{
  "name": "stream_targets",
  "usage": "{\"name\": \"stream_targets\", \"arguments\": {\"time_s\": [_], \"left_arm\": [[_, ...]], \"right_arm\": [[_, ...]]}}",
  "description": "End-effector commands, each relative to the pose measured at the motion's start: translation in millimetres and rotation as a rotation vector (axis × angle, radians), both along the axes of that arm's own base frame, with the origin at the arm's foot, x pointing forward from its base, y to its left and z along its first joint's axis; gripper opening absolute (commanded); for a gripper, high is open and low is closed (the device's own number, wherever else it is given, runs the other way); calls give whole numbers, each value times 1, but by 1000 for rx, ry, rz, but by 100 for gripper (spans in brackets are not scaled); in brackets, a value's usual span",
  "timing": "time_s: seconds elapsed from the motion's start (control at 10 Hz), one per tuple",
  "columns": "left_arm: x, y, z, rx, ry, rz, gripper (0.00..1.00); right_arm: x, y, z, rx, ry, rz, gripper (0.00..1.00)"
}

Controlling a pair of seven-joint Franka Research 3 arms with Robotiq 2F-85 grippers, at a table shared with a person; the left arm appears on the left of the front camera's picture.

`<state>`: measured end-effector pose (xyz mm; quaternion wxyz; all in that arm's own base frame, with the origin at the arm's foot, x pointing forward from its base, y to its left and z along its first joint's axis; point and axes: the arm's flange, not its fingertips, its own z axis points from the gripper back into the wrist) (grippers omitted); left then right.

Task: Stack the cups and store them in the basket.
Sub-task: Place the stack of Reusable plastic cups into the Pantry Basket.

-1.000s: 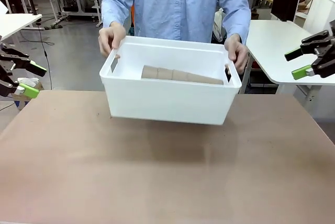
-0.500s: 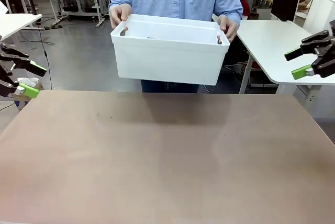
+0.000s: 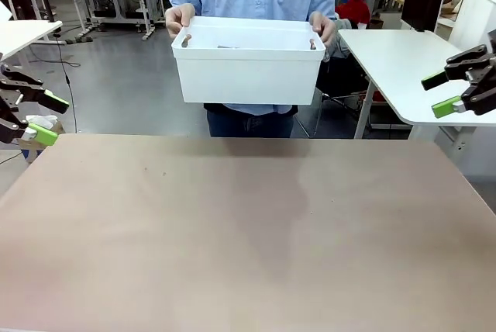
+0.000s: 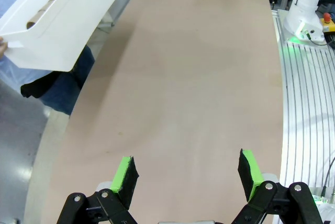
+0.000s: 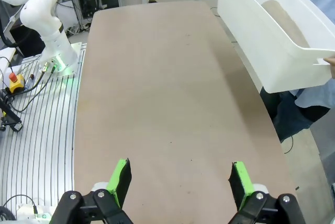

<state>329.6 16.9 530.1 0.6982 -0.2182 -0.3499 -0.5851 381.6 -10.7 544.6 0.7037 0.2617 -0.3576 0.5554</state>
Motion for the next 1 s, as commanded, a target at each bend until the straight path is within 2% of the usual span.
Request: {"name": "stream_targets", "arguments": {"time_s": [0.0, 0.9], "left_arm": [[0, -2, 1, -8, 1, 7, 100], [0, -2, 1, -8, 1, 7, 100]], "right_arm": [[2, 0, 3, 25, -9, 3, 100], [2, 0, 3, 25, -9, 3, 100]]}}
